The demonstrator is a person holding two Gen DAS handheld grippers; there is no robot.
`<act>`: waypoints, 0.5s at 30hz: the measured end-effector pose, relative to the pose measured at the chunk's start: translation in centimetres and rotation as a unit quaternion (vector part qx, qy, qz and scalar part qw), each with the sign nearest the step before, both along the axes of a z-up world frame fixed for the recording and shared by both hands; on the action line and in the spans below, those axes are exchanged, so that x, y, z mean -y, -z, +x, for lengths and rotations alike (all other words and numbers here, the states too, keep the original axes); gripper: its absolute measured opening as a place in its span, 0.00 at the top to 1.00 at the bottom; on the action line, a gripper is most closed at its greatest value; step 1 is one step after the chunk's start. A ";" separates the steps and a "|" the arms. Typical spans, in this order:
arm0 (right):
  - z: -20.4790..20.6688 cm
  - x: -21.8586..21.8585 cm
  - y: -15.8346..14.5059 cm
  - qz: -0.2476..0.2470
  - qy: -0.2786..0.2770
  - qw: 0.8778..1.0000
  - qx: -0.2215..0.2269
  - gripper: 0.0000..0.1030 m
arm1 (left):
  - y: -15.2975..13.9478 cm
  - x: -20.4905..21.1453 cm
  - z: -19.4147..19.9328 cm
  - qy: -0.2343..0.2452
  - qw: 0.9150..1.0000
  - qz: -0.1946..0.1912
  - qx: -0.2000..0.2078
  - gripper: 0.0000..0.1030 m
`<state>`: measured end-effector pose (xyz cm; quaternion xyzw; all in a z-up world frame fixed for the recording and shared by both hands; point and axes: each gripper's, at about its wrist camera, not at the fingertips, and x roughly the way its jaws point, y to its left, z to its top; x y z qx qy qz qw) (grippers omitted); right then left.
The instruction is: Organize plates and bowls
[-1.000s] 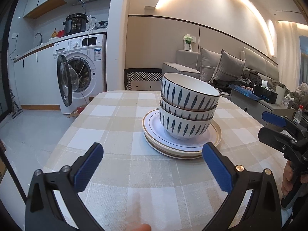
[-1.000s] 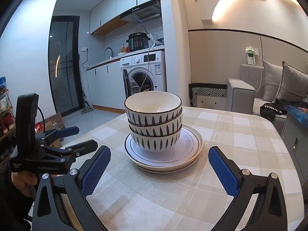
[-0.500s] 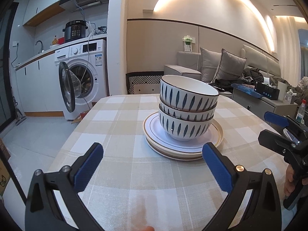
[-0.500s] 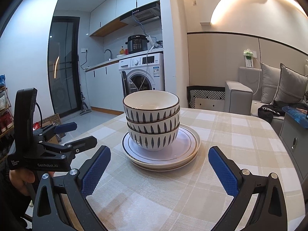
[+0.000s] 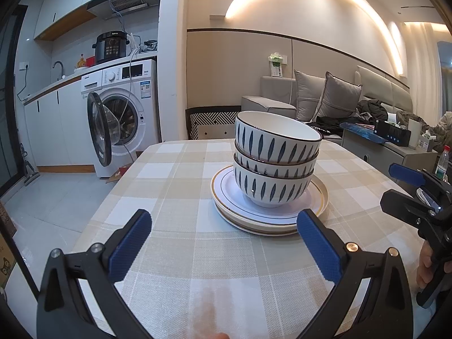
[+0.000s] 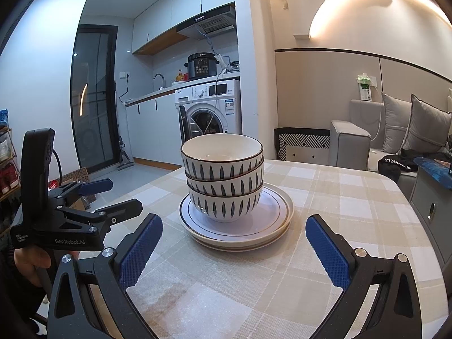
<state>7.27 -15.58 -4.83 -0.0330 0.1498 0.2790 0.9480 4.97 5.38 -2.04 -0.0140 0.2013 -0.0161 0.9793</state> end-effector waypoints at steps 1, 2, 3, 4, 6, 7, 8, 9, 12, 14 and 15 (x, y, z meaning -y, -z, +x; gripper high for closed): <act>0.0 0.1 0.0 0.002 0.000 1.000 -0.001 0.00 | 0.0 0.0 0.0 0.000 1.000 0.000 0.000 0.00; 0.0 0.1 0.0 0.004 0.001 1.000 -0.002 0.00 | 0.0 0.0 0.0 0.000 1.000 0.000 0.000 0.00; 0.0 0.1 0.0 0.005 0.002 1.000 -0.002 0.00 | 0.0 0.0 0.0 0.000 1.000 0.001 0.000 0.00; 0.0 0.2 0.0 0.006 0.002 1.000 -0.001 0.00 | 0.0 0.0 0.0 0.000 1.000 0.001 0.001 0.00; 0.0 0.2 0.0 0.004 0.001 1.000 0.000 0.00 | 0.0 0.1 0.0 0.000 1.000 0.002 0.001 0.00; 0.0 0.1 0.0 0.003 -0.001 1.000 0.000 0.00 | 0.0 0.1 0.0 0.000 1.000 0.003 0.002 0.00; 0.0 0.1 0.0 0.002 -0.001 1.000 0.001 0.00 | 0.0 0.0 0.0 -0.001 1.000 0.003 0.002 0.00; -0.1 0.1 -0.1 0.001 -0.002 1.000 0.002 0.00 | 0.0 0.0 0.0 -0.001 1.000 0.003 0.002 0.00; -0.1 0.1 -0.1 0.001 -0.002 1.000 0.003 0.00 | 0.0 0.1 -0.1 -0.002 1.000 0.004 0.003 0.00; -0.1 0.1 -0.1 0.001 -0.003 1.000 0.002 0.00 | -0.1 0.1 -0.1 -0.001 1.000 0.005 0.003 0.00; -0.1 0.1 -0.1 0.001 -0.002 1.000 0.003 0.00 | -0.1 0.1 -0.1 -0.001 1.000 0.005 0.004 0.00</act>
